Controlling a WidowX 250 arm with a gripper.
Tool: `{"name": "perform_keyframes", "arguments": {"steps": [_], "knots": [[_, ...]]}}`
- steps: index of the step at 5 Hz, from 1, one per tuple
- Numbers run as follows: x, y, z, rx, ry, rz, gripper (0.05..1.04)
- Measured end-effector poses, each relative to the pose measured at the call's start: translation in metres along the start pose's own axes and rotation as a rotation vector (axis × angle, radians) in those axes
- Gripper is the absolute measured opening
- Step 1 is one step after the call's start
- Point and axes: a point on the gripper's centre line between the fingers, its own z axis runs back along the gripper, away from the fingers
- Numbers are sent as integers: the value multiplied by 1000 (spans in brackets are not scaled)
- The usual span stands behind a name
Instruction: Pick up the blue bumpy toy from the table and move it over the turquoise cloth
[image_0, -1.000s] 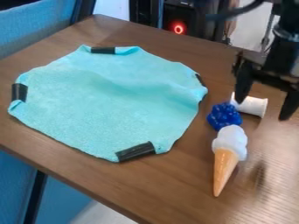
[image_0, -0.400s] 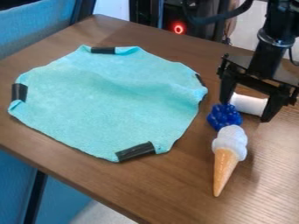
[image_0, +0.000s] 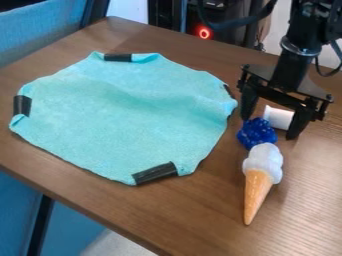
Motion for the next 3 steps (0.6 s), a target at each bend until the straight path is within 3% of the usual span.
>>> {"name": "perform_keyframes", "arguments": {"steps": [1, 2, 3], "knots": [[1, 0, -1, -1, -1, 7, 979], [-3, -3, -9, -30, 26, 30, 875], [-2, 3, -9, -65, 50, 83, 682]]}}
